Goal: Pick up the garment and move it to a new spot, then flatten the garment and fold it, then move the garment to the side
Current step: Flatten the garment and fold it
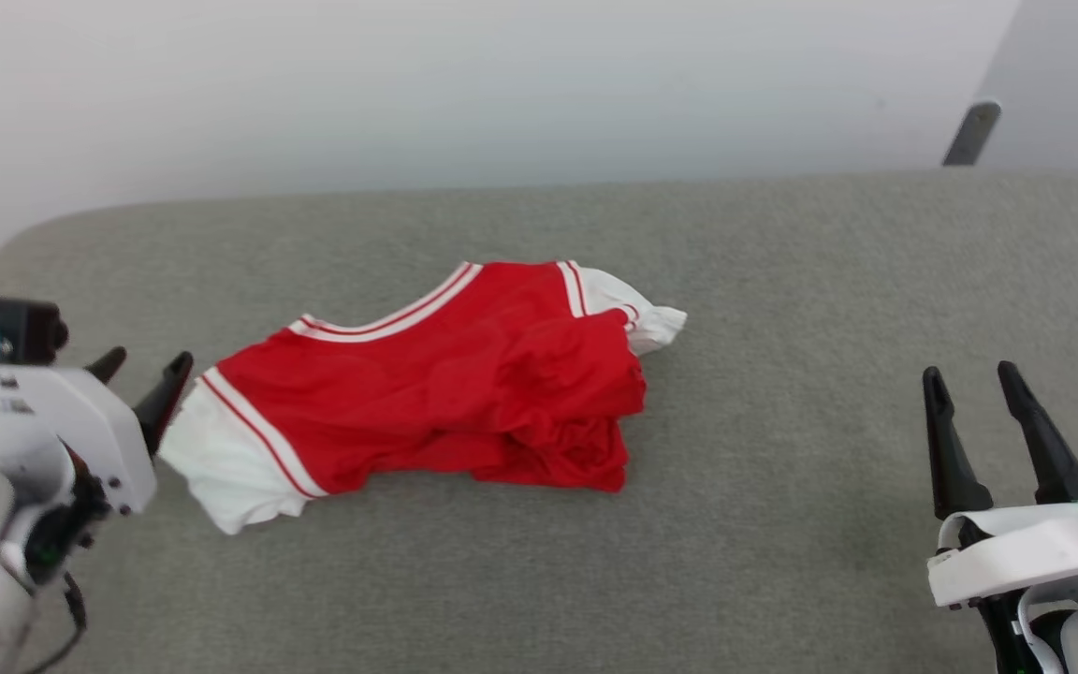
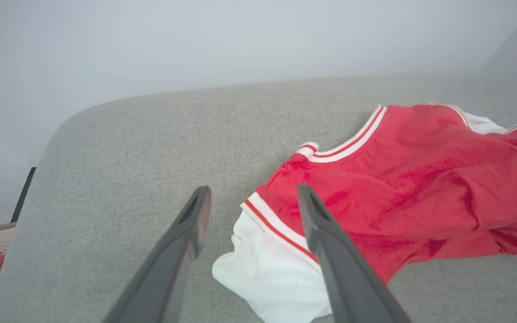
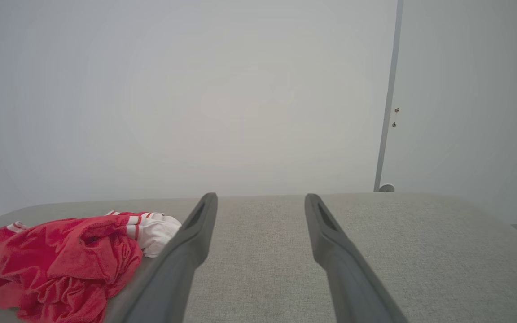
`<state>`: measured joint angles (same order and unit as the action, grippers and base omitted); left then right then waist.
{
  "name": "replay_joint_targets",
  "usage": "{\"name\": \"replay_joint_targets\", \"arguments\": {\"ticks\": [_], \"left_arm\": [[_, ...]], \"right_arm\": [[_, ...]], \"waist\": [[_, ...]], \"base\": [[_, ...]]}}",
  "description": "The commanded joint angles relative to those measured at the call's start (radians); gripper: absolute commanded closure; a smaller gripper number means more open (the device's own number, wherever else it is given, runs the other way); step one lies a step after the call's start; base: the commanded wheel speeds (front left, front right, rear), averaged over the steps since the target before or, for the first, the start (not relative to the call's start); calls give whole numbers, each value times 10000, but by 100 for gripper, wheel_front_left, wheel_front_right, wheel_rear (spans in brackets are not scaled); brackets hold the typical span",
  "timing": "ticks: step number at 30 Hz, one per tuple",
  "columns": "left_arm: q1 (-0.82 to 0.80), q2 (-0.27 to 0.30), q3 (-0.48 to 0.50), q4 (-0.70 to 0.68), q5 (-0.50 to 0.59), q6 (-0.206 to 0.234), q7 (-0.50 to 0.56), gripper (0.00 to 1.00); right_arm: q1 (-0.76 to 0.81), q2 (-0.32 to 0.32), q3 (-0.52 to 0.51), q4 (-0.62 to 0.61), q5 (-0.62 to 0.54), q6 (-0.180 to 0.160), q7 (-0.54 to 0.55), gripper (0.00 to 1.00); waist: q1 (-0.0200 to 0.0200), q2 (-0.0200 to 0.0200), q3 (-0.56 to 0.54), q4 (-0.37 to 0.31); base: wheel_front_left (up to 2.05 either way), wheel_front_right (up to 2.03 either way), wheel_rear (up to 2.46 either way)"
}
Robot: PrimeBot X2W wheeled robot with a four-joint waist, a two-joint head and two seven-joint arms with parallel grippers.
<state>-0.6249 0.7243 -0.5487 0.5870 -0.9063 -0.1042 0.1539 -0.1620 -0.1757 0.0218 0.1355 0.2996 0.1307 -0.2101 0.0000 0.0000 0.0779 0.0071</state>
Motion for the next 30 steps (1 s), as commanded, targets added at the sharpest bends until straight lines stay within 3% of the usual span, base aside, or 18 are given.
{"name": "replay_joint_targets", "arguments": {"ticks": [1, 10, 14, 17, 23, 30], "left_arm": [[304, -26, 49, -135, 119, 116, -360, 0], [2141, -384, 699, -1783, 471, 1127, -3629, 0], [2976, -730, 1341, -2721, 865, 1608, -4161, 0], [3736, -1316, 2521, -3734, 1617, 1929, -4172, 0], [5034, -3049, 4356, -4924, 2990, 1529, -4172, 0], [5353, -4721, 5464, -5054, 4398, 567, -4174, 0]], "right_arm": [[-105, -28, 86, 54, 78, 1, 68, 0], [-406, -472, 178, 342, 350, 2, 703, 0], [-744, -712, 207, 478, 521, 1, 1186, 0], [-1065, -983, 466, 636, 827, 1, 1725, 0], [-1933, -1612, 738, 1267, 1282, 1, 2975, 0], [-2994, -2251, 1111, 2450, 1691, 1, 4454, 0]], "waist": [[0, 0, -424, 431], [0, 0, -655, 1548], [0, 0, -528, 2085], [0, 0, -369, 2468], [0, 0, 52, 3201], [0, 0, 587, 3961]], "base": [[0, 0, 0], [0, 0, 0], [0, 0, 0], [0, 0, 0], [0, 0, 0], [0, 0, 0]]}}
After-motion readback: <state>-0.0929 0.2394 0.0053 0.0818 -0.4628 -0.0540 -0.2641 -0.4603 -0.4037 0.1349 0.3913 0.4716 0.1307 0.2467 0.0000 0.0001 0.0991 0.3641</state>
